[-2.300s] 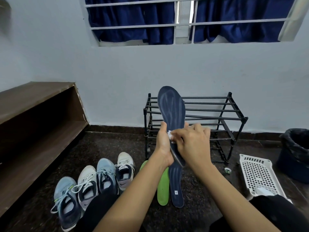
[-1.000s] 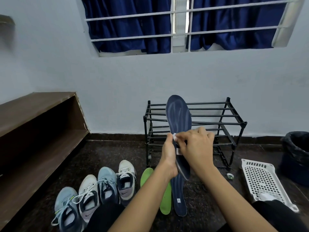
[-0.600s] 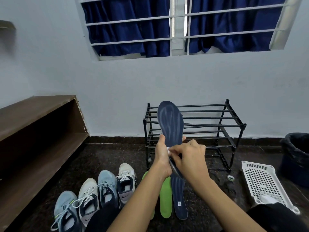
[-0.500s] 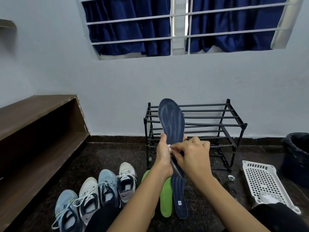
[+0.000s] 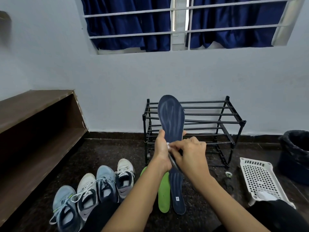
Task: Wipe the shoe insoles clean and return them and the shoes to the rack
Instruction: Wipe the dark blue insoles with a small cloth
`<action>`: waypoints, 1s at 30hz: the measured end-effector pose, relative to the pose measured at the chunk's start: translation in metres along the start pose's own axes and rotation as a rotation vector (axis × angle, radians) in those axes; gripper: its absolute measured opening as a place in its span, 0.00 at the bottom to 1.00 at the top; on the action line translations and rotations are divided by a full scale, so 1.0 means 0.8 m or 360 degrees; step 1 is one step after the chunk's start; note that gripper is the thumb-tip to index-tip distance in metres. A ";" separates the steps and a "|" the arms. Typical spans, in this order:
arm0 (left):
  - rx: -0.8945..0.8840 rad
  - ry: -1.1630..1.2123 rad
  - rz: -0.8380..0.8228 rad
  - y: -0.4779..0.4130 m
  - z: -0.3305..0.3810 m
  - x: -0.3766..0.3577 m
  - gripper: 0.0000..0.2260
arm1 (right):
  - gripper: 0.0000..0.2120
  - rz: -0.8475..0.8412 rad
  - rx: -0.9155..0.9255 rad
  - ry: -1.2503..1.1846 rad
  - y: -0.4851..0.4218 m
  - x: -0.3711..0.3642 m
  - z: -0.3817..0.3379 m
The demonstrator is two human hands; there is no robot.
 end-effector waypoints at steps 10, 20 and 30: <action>-0.0027 -0.0075 -0.0063 0.008 -0.015 -0.014 0.29 | 0.07 0.0131 -0.0040 0.0283 -0.026 0.014 0.014; -0.0104 0.0010 -0.0027 -0.001 0.011 -0.004 0.32 | 0.05 -0.0005 0.0015 0.0033 -0.005 0.001 -0.001; 0.0015 -0.0078 -0.0027 0.014 -0.019 -0.015 0.27 | 0.04 0.0126 -0.0105 0.0187 -0.028 0.013 0.024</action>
Point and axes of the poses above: each hand's wrist, its own y-axis away from the middle knuckle, its own x-axis out of the back of the hand, z = x × y, the point moved 9 cm from there along -y, towards the middle knuckle, and after that the axes turned 5 degrees about y, right-handed, at the moved point
